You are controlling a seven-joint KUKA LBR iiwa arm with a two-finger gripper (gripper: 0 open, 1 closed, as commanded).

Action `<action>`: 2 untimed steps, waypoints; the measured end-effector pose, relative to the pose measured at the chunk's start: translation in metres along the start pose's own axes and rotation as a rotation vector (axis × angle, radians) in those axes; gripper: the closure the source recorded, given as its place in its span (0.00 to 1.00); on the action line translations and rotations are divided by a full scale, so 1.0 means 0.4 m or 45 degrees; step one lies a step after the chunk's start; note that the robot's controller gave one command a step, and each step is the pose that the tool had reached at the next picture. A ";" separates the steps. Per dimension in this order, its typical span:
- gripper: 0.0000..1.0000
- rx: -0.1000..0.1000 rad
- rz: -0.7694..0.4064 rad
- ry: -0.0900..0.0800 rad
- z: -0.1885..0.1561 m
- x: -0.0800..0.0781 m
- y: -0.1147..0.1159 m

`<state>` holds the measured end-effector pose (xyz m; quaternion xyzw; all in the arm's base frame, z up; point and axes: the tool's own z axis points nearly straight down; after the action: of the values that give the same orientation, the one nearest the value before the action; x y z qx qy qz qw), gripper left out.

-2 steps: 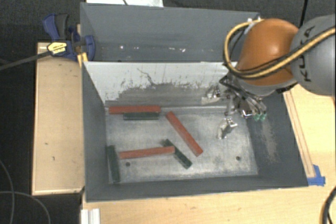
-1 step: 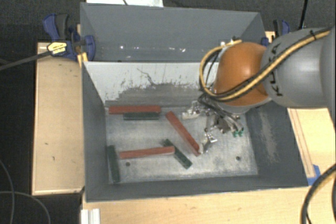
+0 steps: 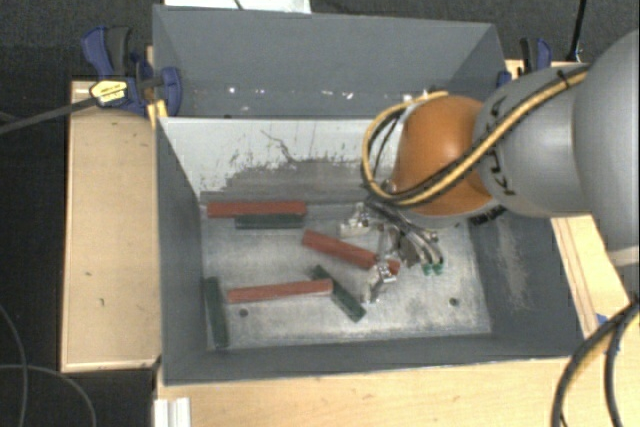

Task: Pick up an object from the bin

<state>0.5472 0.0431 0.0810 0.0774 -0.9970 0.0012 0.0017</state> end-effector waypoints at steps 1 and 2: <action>0.00 -0.003 -0.024 -0.004 -0.003 0.010 0.084; 0.00 -0.006 -0.090 -0.010 0.007 -0.016 0.105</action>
Offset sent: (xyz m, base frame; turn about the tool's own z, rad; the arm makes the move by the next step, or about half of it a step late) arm 0.0146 0.0185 -0.0105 -0.0446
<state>0.5469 0.0855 0.0783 0.1127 -0.9936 -0.0015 -0.0021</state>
